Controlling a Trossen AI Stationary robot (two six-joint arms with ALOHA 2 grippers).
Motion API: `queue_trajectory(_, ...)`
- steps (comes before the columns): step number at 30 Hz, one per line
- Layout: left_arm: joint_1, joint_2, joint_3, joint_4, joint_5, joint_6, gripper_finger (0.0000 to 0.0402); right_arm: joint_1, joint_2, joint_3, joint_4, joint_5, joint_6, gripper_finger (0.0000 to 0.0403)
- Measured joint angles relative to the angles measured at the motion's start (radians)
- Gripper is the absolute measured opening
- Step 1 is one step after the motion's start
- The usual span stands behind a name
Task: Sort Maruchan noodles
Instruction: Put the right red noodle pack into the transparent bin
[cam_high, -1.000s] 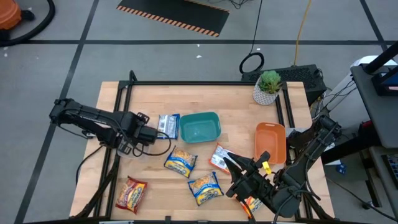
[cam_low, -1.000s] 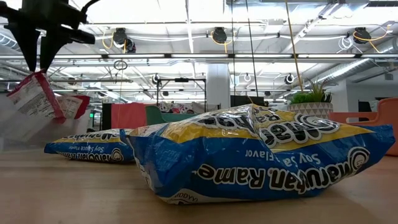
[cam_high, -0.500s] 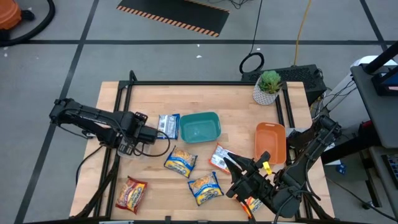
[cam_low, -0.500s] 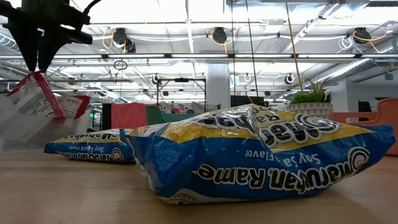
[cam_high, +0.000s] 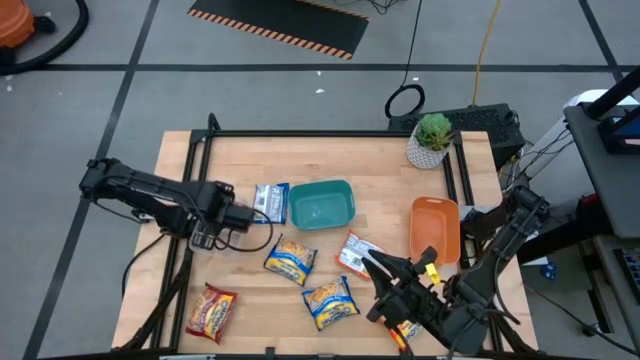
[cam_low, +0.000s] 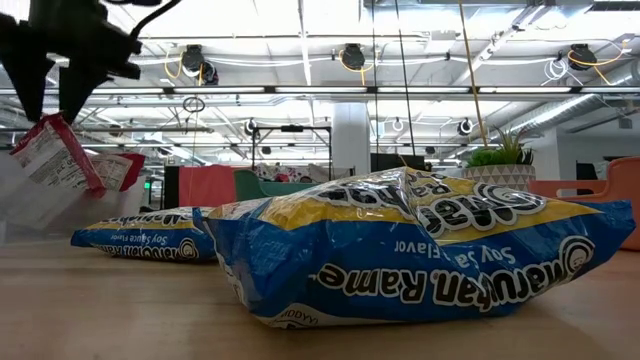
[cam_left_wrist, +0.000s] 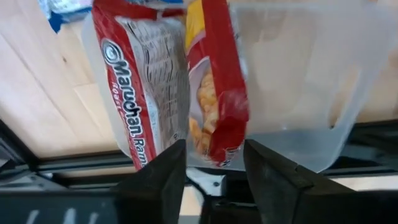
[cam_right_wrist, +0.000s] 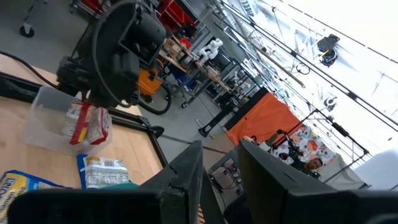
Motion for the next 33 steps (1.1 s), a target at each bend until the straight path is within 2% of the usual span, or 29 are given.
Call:
queue_trajectory(3,0.000,0.000,-0.039,0.000,-0.012,0.006,0.0166,0.013,0.000,0.000,0.000,0.000,0.000,0.0098)
queue_trajectory(5,0.000,0.000,-0.054,0.000,-0.015,0.020,0.0149,0.019,0.000,0.000,0.000,0.000,0.000,0.0098)
queue_trajectory(13,0.000,-0.002,-0.058,0.001,-0.041,0.038,0.0012,0.018,0.000,0.000,0.000,0.000,0.000,0.0098)
queue_trajectory(20,-0.010,-0.003,-0.040,-0.001,-0.036,0.059,0.0005,0.011,0.000,0.000,0.000,0.000,-0.001,0.0098)
queue_trajectory(33,-0.009,-0.002,0.160,0.002,-0.024,0.158,0.0004,-0.009,0.000,0.000,0.000,0.000,-0.001,0.0098)
